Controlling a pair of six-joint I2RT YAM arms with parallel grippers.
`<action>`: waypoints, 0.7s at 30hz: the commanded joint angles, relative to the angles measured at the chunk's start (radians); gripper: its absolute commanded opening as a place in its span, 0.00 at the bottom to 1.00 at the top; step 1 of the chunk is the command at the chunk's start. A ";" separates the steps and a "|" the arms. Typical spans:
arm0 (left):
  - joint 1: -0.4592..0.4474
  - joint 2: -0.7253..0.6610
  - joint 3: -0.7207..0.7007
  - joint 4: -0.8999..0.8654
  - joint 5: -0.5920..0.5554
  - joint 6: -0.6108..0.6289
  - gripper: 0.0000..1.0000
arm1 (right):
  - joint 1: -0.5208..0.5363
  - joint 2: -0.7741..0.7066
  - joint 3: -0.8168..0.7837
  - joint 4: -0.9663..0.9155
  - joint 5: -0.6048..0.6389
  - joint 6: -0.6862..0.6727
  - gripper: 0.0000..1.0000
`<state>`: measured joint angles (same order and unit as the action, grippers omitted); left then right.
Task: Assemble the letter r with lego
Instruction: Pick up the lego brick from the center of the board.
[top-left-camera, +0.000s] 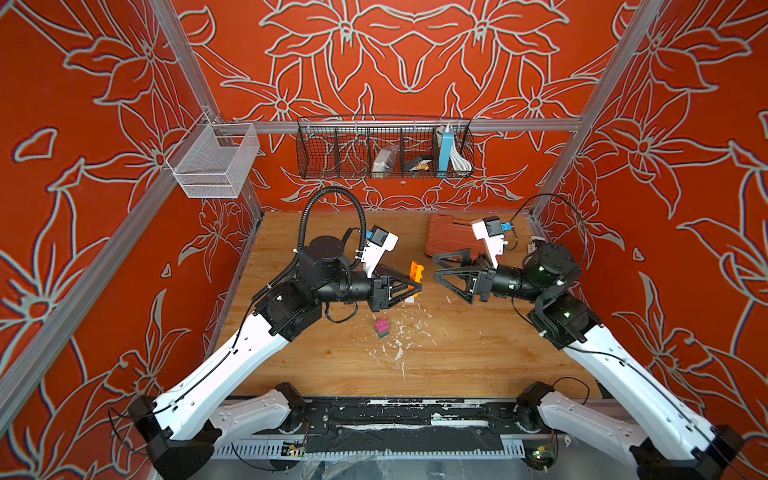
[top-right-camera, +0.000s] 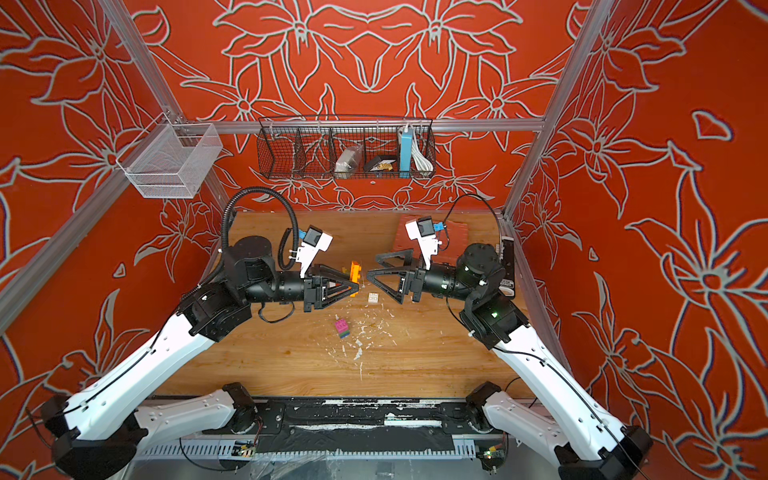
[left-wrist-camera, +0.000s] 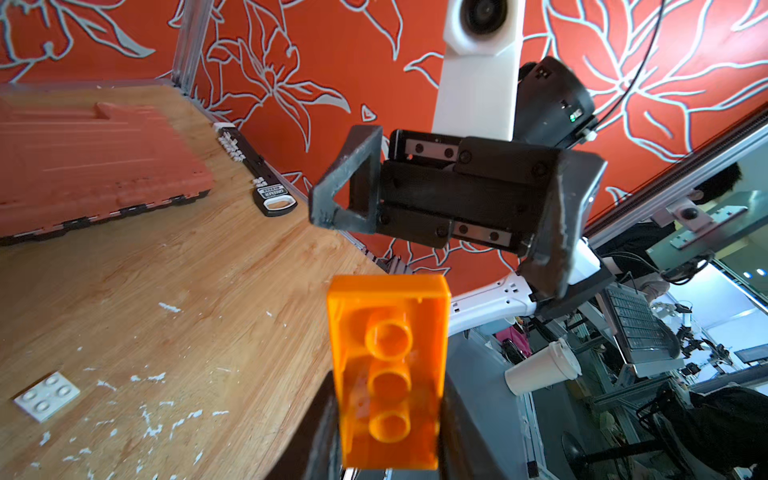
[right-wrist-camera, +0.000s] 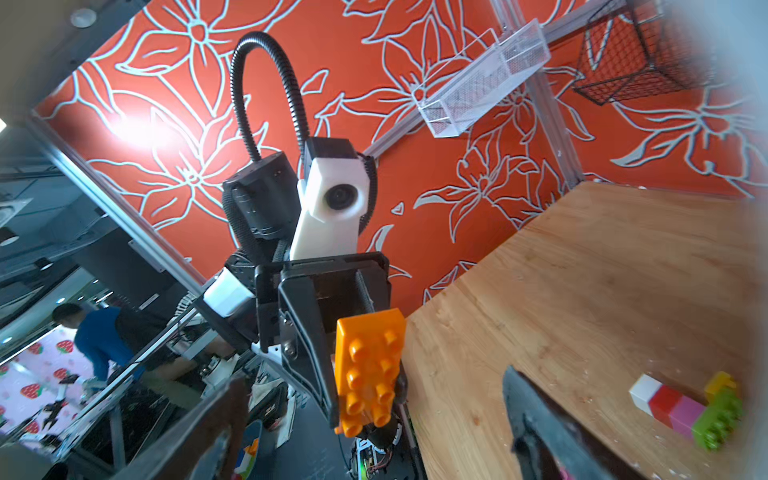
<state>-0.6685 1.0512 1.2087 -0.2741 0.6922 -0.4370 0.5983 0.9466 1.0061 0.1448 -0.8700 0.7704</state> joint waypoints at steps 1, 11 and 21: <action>0.001 -0.011 0.004 0.071 0.061 -0.016 0.00 | 0.030 0.025 0.021 0.117 -0.036 0.069 0.97; 0.001 -0.003 0.002 0.160 0.162 -0.059 0.00 | 0.056 0.047 0.037 0.186 -0.072 0.117 0.80; 0.001 -0.002 -0.006 0.174 0.170 -0.068 0.00 | 0.085 0.050 0.057 0.206 -0.090 0.131 0.74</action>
<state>-0.6685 1.0504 1.2087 -0.1398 0.8398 -0.4992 0.6701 0.9947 1.0245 0.3149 -0.9310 0.8906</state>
